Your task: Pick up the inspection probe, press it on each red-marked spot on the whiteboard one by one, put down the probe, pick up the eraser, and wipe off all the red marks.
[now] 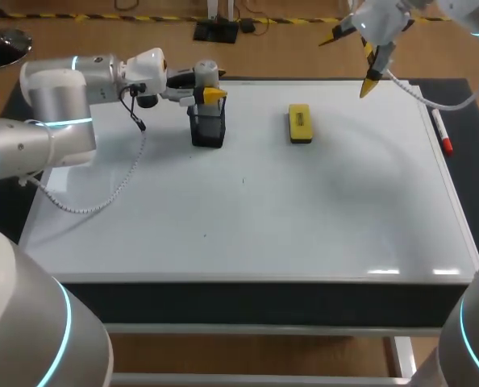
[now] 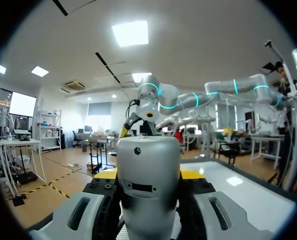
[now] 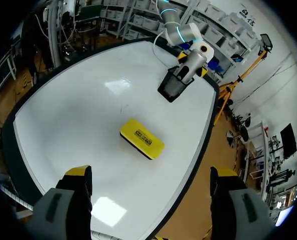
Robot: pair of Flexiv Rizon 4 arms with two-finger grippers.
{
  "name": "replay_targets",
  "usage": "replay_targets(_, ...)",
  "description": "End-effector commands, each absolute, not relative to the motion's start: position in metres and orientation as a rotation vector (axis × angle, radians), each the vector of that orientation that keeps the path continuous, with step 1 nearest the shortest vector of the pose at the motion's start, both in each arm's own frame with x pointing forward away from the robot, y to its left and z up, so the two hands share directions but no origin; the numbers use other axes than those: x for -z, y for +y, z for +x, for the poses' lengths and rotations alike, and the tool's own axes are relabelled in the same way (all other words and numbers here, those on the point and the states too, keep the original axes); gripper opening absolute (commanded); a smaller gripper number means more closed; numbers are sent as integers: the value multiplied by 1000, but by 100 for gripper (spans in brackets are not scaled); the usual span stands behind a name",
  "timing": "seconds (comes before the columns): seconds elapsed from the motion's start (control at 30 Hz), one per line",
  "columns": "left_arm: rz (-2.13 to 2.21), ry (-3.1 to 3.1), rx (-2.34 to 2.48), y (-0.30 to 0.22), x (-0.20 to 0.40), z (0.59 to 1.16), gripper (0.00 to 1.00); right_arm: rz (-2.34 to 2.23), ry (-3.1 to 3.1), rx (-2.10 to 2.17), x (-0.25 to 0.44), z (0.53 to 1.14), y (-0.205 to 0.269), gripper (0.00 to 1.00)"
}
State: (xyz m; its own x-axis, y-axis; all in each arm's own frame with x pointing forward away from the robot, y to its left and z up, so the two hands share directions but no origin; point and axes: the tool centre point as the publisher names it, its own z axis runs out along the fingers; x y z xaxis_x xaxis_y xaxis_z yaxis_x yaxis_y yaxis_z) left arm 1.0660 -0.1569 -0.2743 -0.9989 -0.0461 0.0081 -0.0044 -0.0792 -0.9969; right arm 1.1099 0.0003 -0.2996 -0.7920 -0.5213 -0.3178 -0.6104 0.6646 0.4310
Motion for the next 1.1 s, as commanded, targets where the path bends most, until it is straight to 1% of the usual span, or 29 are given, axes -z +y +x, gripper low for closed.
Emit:
replay_targets(0.03,-52,2117,2288,-155,274,1068,100,-933,2712,-790,299,1110,0,100)
replay_targets(0.3,-45,2173,2203,-149,261,1060,100,-933,2712,-790,299,1110,0,100)
replay_targets(0.6,-261,2320,1863,-125,239,1034,100,-933,2712,-790,299,1110,0,100)
replay_targets(0.9,-565,2371,1434,-96,238,991,100,-933,2712,-790,299,1110,0,100)
replay_targets(1.1,-587,2368,1401,-93,238,983,100,-933,2712,-790,299,1110,0,100)
